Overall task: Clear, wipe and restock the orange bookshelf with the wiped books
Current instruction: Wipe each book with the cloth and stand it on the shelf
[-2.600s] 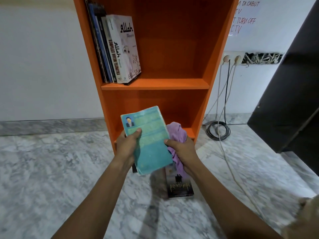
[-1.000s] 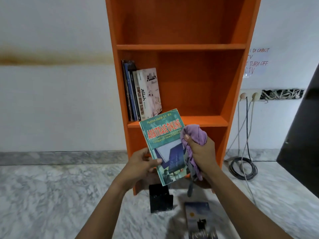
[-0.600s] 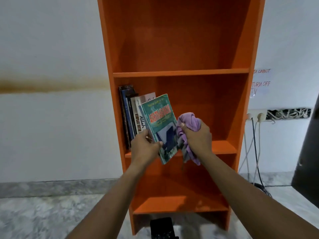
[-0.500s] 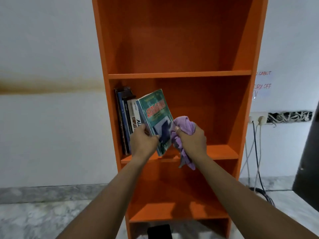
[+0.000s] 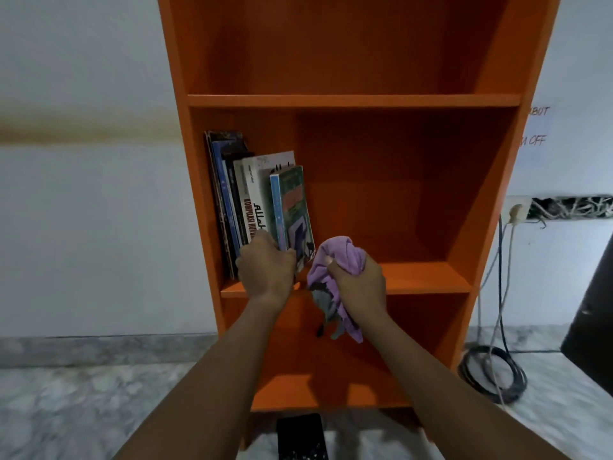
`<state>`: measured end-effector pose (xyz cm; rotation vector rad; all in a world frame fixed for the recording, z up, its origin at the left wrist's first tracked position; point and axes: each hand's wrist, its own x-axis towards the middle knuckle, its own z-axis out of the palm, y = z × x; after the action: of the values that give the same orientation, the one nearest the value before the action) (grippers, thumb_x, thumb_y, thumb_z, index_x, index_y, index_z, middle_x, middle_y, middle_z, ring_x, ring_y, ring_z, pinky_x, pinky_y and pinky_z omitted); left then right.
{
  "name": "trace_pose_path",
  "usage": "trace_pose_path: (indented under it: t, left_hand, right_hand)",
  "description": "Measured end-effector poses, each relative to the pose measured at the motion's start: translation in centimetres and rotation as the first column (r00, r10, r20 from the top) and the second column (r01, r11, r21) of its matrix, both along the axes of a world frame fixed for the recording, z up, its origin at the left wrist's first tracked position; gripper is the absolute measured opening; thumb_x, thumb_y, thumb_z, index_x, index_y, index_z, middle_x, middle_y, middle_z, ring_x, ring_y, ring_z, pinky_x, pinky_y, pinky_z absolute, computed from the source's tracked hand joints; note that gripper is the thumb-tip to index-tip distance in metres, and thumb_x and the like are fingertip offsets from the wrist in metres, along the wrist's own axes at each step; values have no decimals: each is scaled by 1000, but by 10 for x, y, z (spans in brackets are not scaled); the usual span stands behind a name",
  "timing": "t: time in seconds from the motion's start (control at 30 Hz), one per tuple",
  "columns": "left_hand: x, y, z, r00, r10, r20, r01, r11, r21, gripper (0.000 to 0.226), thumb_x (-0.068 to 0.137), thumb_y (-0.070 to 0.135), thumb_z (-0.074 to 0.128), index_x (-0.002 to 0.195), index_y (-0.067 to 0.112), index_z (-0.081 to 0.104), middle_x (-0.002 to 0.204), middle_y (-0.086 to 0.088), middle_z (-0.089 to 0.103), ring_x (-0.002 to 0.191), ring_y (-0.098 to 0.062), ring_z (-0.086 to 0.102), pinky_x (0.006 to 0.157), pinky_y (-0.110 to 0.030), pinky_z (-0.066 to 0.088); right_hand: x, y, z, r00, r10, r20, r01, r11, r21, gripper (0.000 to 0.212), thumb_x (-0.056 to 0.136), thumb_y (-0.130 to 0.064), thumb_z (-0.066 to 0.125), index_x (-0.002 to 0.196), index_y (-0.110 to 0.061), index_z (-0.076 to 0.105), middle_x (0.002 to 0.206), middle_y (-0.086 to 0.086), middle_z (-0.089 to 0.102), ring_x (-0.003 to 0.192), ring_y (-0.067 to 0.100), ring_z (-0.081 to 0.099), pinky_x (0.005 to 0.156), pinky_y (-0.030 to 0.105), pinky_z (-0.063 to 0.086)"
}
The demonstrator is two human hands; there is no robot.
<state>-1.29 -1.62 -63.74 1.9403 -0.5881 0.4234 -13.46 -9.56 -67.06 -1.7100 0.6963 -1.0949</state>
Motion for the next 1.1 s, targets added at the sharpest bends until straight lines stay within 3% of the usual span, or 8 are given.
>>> trace_pose_path:
  t: [0.17, 0.3, 0.4, 0.5, 0.6, 0.77, 0.93, 1.1]
  left_hand:
    - [-19, 20, -10, 999, 45, -16, -43, 994, 103, 33, 80, 28, 81, 90, 17, 51, 82, -1, 61, 72, -21, 58, 48, -26, 31]
    - [-58, 41, -54, 998, -44, -47, 50, 989, 137, 17, 80, 22, 66, 87, 22, 51, 83, 1, 63, 74, -26, 57, 61, -33, 39]
    - [-93, 52, -105, 987, -135, -84, 151, 963, 223, 16, 77, 23, 63, 84, 24, 49, 81, 0, 63, 73, -27, 55, 65, -35, 44]
    - [-119, 58, -165, 941, -256, -223, 325, 866, 379, 14, 76, 22, 63, 84, 22, 52, 76, -2, 61, 71, -30, 59, 61, -38, 48]
    - [-146, 61, -221, 865, -305, -399, 480, 734, 480, 20, 84, 20, 62, 69, 18, 49, 63, -3, 51, 59, -28, 50, 53, -35, 41]
    - [-186, 53, -302, 720, -172, -673, 616, 606, 504, 20, 79, 27, 69, 71, 9, 69, 79, -16, 71, 79, -32, 70, 68, -35, 54]
    - [-228, 46, -376, 558, -13, -830, 658, 617, 433, 39, 85, 37, 65, 106, 4, 69, 114, -16, 69, 107, -33, 65, 78, -29, 46]
    - [-249, 41, -405, 540, 47, -841, 569, 715, 405, 38, 75, 30, 72, 104, 7, 64, 109, -14, 68, 104, -33, 63, 81, -32, 47]
  right_hand:
    - [-33, 21, 2, 999, 39, 33, -39, 999, 21, 27, 95, -32, 73, 99, -9, 61, 77, 7, 62, 67, 21, 61, 63, 36, 55]
    - [-75, 33, -27, 999, 32, 41, -38, 986, 162, 27, 94, -34, 73, 103, -10, 64, 90, 19, 67, 88, 39, 67, 74, 54, 55]
    - [-108, 39, -70, 1000, 7, 4, -7, 948, 319, 14, 96, -33, 71, 103, -22, 66, 99, 17, 70, 99, 39, 68, 81, 55, 56]
    - [-134, 34, -118, 993, -52, -102, 94, 882, 462, 29, 98, -32, 68, 110, -6, 65, 97, 22, 67, 87, 36, 67, 76, 49, 55]
    - [-160, 30, -165, 975, -119, -190, 207, 802, 561, 22, 97, -29, 68, 89, -10, 62, 70, 9, 56, 63, 23, 54, 70, 43, 48]
    - [-179, 30, -228, 954, -114, -276, 271, 718, 641, 22, 87, -20, 67, 107, -14, 60, 79, 9, 66, 69, 25, 63, 71, 36, 54]
    - [-205, 25, -301, 937, -107, -332, 320, 644, 695, 40, 80, -16, 60, 116, -1, 53, 87, 14, 64, 74, 29, 67, 65, 36, 53]
    - [-242, 9, -454, 813, 76, -577, 393, 658, 642, 62, 55, -41, 60, 108, -9, 63, 100, 19, 71, 93, 39, 72, 85, 57, 60]
